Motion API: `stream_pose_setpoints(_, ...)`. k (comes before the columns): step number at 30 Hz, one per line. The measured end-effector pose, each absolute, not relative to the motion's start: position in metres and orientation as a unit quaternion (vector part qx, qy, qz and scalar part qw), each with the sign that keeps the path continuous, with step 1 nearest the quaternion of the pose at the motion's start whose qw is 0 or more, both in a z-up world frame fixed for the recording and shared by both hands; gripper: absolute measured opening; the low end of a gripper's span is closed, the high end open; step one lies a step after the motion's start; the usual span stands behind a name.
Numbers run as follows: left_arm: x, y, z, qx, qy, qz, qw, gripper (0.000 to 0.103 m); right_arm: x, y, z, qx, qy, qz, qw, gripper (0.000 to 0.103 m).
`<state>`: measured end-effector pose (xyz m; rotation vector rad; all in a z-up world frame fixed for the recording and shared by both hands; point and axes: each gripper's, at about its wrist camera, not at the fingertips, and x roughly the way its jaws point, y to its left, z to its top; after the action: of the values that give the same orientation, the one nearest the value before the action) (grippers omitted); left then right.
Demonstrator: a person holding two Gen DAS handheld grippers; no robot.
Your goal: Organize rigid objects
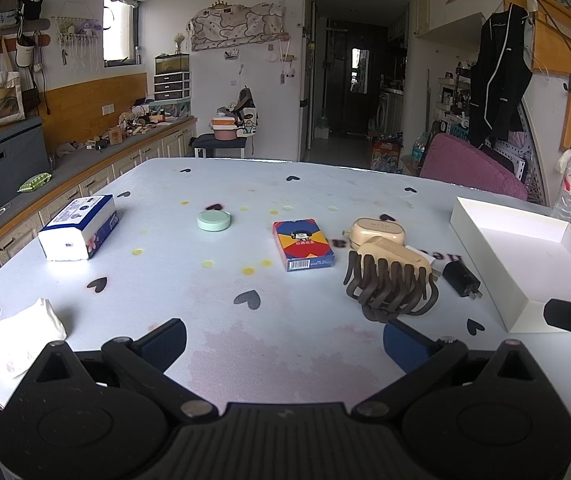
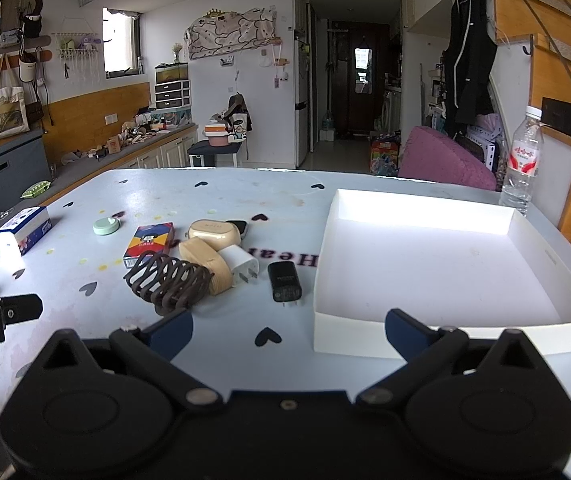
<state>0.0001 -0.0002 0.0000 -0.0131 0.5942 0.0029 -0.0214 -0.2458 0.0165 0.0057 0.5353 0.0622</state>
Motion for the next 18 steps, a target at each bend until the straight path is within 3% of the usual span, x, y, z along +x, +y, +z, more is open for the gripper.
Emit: stream_pose_setpoints(18,0.0003,-0.0004,0.0000,-0.006,0.293,0.001,0.956,0.103,-0.0224,-0.2506,0.0194,0.010,0.258,0.031,0.966,0.103)
